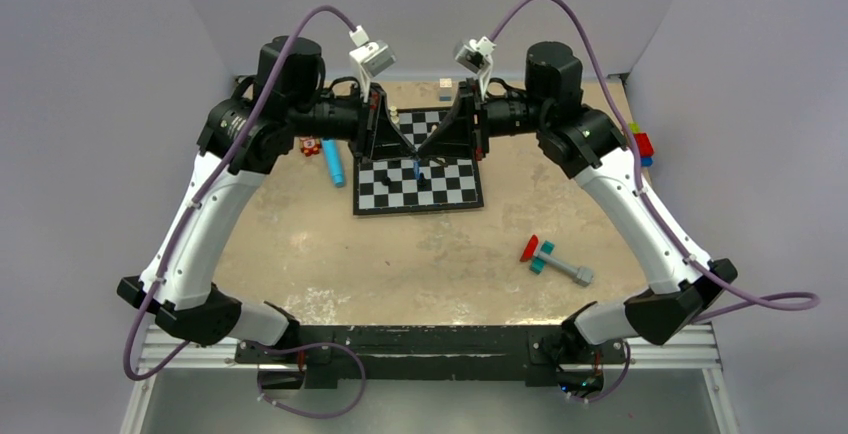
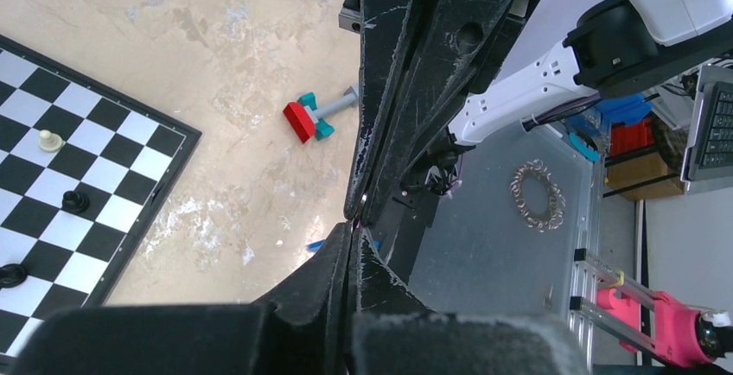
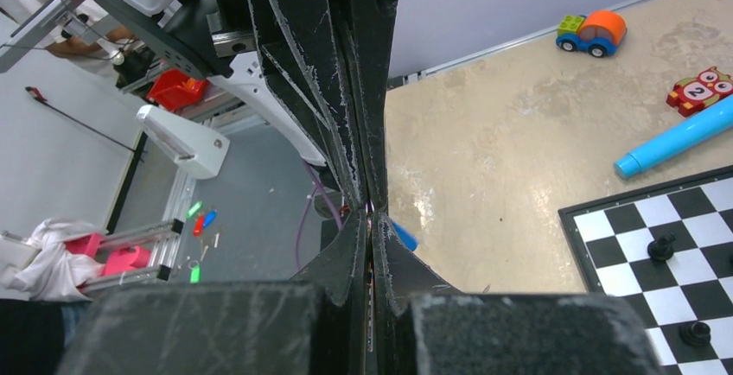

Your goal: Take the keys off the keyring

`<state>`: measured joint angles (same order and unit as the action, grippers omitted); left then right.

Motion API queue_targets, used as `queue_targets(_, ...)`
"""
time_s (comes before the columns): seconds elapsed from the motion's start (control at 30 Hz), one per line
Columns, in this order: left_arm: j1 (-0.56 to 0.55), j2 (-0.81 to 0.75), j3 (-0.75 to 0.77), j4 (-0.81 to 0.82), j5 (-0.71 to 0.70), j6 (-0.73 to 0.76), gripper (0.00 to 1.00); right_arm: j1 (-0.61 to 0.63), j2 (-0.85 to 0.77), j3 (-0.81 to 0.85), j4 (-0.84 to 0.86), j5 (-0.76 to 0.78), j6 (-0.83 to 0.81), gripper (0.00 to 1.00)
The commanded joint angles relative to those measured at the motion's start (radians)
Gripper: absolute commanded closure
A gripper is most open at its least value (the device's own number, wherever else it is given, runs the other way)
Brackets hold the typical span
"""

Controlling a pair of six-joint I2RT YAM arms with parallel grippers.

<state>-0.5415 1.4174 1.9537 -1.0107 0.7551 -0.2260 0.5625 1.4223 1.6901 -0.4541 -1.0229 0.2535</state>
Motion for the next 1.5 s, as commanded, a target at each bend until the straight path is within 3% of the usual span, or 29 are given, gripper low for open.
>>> queue_targets(0.0,0.003,-0.016,0.008,0.044,-0.003,-0.034,1.0,0.004,-0.051,-0.004,0.091,-0.007,0.038,1.0)
queue_targets(0.37,0.002,-0.095,-0.104,0.312,-0.059,-0.243,1.0,0.004,-0.12,-0.169,0.504,0.026,0.324,1.0)
queue_targets(0.63,-0.023,-0.166,-0.244,0.556,-0.133,-0.425,1.0,0.004,-0.121,-0.188,0.626,0.048,0.419,1.0)
queue_targets(1.07,-0.062,-0.25,-0.368,0.7,-0.305,-0.522,1.0,0.004,-0.096,-0.239,0.949,0.057,0.669,1.0)
queue_targets(1.47,-0.087,-0.253,-0.368,0.702,-0.361,-0.52,1.0,0.004,-0.097,-0.241,0.97,0.066,0.685,1.0)
